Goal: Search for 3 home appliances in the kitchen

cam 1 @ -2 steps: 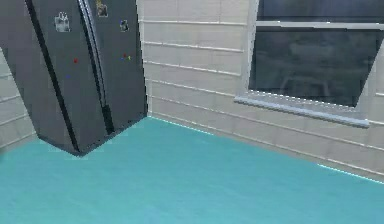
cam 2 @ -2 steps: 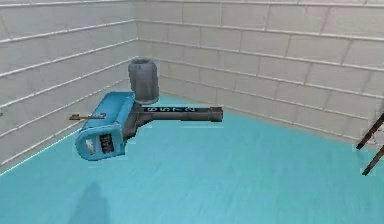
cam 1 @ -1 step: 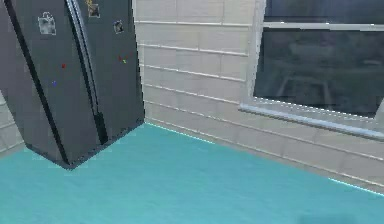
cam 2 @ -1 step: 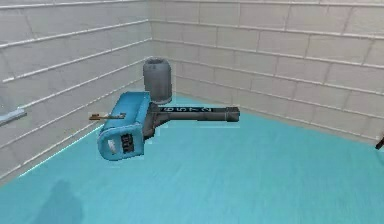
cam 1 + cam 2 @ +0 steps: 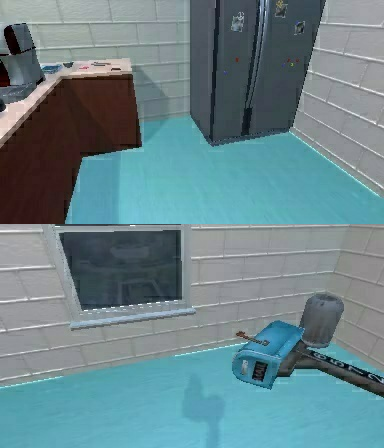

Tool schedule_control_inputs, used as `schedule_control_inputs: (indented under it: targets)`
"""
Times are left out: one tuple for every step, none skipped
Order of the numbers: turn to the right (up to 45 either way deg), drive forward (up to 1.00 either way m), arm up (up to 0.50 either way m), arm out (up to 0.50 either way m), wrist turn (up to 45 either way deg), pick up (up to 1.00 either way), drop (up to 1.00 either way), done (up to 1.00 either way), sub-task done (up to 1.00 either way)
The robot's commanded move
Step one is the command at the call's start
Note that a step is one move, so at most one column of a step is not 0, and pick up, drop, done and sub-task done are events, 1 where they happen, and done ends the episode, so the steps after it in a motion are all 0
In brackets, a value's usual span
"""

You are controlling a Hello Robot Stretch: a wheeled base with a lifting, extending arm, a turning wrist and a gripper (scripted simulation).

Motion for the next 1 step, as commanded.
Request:
schedule_control_inputs:
  targets:
    - [-9.0,0.00,0.00,0.00,0.0,0.00,0.00,0.00,0.00]
